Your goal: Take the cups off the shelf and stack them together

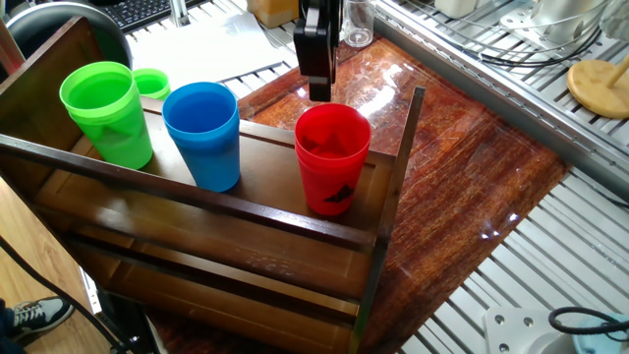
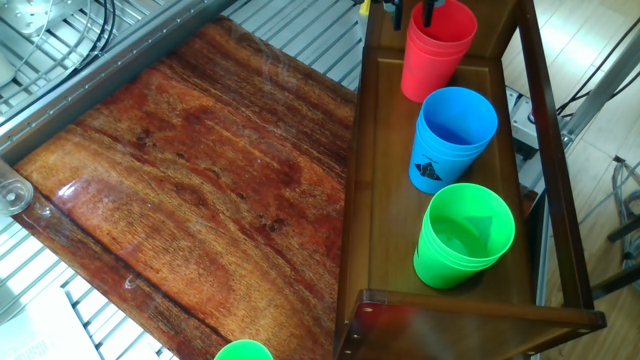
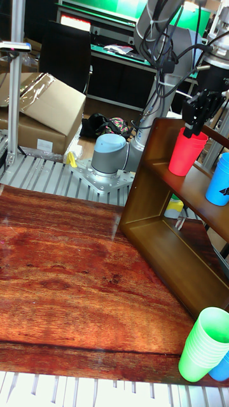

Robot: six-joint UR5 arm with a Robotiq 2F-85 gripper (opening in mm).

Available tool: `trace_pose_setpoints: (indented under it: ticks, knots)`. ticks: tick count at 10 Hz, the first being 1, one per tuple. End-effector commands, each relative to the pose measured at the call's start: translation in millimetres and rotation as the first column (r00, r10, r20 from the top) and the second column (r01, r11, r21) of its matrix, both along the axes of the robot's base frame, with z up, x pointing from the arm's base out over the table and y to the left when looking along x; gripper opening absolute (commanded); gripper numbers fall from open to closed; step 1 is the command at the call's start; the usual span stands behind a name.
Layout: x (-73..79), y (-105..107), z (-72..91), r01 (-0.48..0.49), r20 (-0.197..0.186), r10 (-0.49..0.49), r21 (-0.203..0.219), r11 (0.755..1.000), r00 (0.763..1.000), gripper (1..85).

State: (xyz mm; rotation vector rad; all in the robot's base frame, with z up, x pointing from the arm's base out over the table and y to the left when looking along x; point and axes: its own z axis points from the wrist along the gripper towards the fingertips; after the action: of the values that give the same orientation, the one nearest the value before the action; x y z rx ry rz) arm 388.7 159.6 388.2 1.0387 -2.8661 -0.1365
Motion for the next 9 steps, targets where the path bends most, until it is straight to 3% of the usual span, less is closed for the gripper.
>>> trace_pose_setpoints:
  ticks: [1, 4, 9]
  knots:
    - [-0.7, 2.3, -9.2, -0.017, 0.02, 0.017, 0.017, 1.0, 1.0, 33.0]
    - [-2.8, 3.7, -9.7, -0.02, 0.017, 0.02, 0.019, 1.0, 1.0, 33.0]
    - [-14.0, 1.2, 1.2, -0.029, -0.034, 0.029, 0.0, 1.0, 0.999, 33.0]
